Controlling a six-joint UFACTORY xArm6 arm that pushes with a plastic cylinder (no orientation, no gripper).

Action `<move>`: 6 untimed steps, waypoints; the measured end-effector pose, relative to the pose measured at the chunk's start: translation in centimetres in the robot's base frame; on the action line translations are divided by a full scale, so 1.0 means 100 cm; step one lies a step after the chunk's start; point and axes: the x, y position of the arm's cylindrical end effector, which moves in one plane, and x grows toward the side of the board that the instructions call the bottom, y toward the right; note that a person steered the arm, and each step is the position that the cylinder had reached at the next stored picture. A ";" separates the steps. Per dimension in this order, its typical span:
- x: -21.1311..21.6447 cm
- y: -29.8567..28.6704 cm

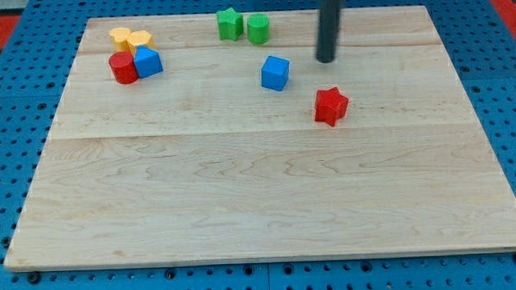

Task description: Push the blue cube into the group of blocks

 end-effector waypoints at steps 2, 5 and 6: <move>0.023 -0.137; 0.006 -0.216; -0.004 -0.096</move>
